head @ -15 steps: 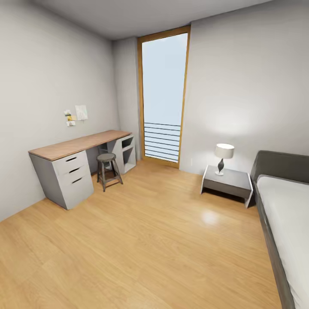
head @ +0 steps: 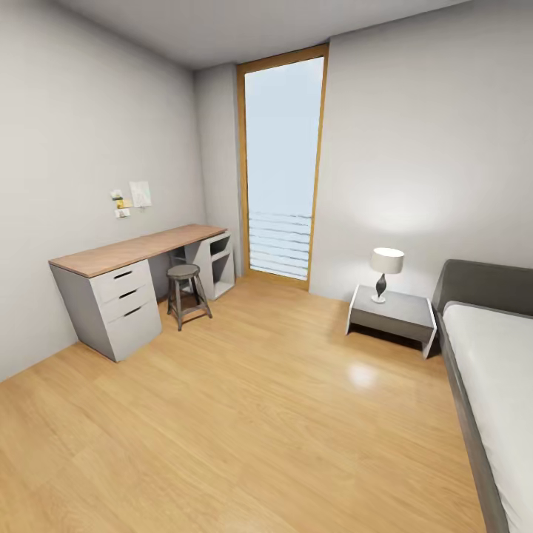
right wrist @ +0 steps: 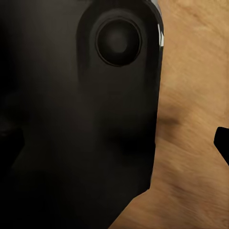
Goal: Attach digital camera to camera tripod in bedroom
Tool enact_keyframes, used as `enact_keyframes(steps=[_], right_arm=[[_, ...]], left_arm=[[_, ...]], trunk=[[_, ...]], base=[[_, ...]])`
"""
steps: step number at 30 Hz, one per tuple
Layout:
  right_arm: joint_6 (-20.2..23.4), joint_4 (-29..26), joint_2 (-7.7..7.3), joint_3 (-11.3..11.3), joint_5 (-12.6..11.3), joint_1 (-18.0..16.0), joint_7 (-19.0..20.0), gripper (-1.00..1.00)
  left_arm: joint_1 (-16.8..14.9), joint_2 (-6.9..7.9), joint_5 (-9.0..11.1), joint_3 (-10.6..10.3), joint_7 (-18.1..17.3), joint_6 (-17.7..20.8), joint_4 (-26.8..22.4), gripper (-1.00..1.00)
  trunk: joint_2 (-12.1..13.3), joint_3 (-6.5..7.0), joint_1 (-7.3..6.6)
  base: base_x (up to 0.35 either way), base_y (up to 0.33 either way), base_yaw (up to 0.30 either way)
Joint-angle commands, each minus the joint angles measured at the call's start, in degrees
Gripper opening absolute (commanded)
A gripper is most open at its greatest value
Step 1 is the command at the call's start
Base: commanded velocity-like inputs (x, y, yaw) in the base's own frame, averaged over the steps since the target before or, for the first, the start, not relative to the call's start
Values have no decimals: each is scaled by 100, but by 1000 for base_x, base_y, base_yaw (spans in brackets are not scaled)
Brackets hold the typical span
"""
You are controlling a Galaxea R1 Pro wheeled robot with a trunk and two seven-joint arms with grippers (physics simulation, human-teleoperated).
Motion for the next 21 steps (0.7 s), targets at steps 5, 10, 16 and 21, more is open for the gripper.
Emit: enact_keyframes(steps=[5, 10, 16, 21], right_arm=[[-9, -1, 23, -4, 7, -1, -3, 100], [-10, -1, 39, -5, 9, -2, -3, 100], [-10, -1, 32, -5, 9, 0, -5, 100], [-10, -1, 30, -5, 10, -2, -7, 100]], left_arm=[[1, -1, 42, 6, -1, -13, -5, 100], [1, -1, 46, 4, -1, -14, -6, 100], [1, -1, 52, 9, -1, -16, -6, 100], [1, -1, 55, 10, -1, -21, -6, 100]], trunk=[[-2, -4, 0], [-2, -4, 0], [-2, -4, 0], [-2, -4, 0]], base=[[0, 0, 0], [0, 0, 0], [0, 0, 0], [0, 0, 0]])
